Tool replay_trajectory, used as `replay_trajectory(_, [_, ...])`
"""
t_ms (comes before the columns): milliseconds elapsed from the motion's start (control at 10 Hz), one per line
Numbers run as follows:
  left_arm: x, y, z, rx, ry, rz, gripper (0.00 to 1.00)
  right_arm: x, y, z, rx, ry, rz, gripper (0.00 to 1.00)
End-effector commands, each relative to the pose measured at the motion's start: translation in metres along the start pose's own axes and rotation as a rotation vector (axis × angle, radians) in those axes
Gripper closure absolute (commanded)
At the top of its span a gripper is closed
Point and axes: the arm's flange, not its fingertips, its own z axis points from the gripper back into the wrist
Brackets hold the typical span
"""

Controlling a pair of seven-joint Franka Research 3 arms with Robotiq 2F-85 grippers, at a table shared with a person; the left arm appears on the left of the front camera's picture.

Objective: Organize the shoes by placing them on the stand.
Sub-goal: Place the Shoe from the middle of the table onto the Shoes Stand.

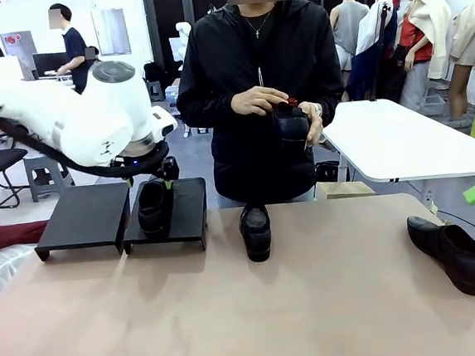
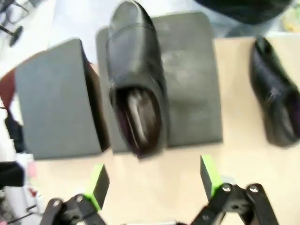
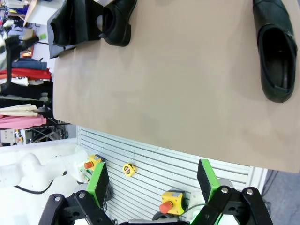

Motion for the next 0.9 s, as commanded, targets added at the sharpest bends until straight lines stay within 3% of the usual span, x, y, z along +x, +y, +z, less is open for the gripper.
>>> replay_trajectory(0, [-0.047, 0.029, 0.051, -0.131, 0.117, -0.054, 0.0, 0.002, 0.003, 0.002, 0.03, -0.006, -0.009, 0.0])
replay_trajectory(200, [-0.099, 0.07, 0.094, -0.423, 0.19, -0.255, 0.0, 0.002, 0.003, 0.002, 0.03, -0.006, -0.009, 0.0])
replay_trajectory(500, [-0.166, 0.153, 0.121, -0.795, 0.145, -0.166, 0.0, 0.002, 0.003, 0.002, 0.03, -0.006, -0.009, 0.0])
replay_trajectory(800, [-0.239, 0.199, 0.116, -0.941, -0.046, 0.019, 0.0, 0.002, 0.003, 0.002, 0.03, -0.006, -0.009, 0.0])
